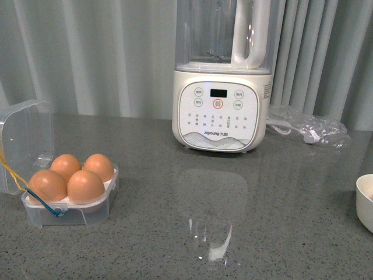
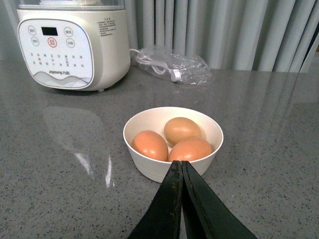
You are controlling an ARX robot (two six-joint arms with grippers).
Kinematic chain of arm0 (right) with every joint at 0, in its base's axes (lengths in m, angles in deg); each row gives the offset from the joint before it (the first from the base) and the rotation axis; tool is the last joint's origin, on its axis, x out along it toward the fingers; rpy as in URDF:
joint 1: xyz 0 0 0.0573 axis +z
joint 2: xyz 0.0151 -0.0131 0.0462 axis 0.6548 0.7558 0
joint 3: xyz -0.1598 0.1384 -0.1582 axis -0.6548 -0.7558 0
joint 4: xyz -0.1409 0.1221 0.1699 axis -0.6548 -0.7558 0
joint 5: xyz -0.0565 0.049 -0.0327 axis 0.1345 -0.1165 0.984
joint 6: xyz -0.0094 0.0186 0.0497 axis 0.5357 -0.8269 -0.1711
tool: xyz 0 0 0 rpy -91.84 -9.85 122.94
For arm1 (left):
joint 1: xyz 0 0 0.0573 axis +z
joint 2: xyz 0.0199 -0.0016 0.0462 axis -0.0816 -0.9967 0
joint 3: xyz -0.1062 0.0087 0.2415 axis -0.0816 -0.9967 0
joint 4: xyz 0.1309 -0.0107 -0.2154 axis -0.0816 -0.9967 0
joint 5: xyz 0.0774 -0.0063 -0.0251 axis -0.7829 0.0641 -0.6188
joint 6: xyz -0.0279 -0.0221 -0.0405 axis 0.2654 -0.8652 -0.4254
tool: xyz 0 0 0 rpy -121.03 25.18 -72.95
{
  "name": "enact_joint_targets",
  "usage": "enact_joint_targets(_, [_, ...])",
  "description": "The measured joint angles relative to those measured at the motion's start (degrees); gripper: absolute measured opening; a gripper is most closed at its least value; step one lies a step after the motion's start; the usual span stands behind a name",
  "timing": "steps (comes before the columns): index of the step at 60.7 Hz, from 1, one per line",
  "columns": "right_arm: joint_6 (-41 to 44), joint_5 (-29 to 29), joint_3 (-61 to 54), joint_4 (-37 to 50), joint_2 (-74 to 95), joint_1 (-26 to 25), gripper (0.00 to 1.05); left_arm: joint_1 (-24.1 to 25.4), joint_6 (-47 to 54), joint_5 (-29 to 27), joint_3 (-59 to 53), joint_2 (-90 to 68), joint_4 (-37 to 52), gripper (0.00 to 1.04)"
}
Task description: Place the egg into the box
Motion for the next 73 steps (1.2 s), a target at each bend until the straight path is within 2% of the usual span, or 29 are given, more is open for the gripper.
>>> enact_joint_targets(20, [0.0,0.0,0.0,-6.67,-6.73,0.0,0.03,0.0,0.0,0.0,0.0,0.0,0.0,0.98])
enact_joint_targets(27, [0.0,-0.02,0.04,-16.06,-13.97,0.0,0.03,0.0,0.0,-0.02,-0.02,0.0,0.0,0.98])
enact_joint_targets(48, [0.04,-0.02,0.04,-17.09,-16.74,0.0,0.04,0.0,0.0,0.0,0.0,0.09,0.0,0.98])
enact_joint_targets(51, [0.02,0.0,0.04,-17.09,-16.74,0.0,0.1,0.0,0.0,0.0,0.0,0.09,0.0,0.98])
enact_joint_targets(57, [0.02,-0.02,0.04,-17.09,-16.74,0.0,0.35,0.0,0.0,0.0,0.0,0.09,0.0,0.98])
enact_joint_targets(73, [0.02,-0.02,0.04,-17.09,-16.74,0.0,0.78,0.0,0.0,0.0,-0.02,0.09,0.0,0.98])
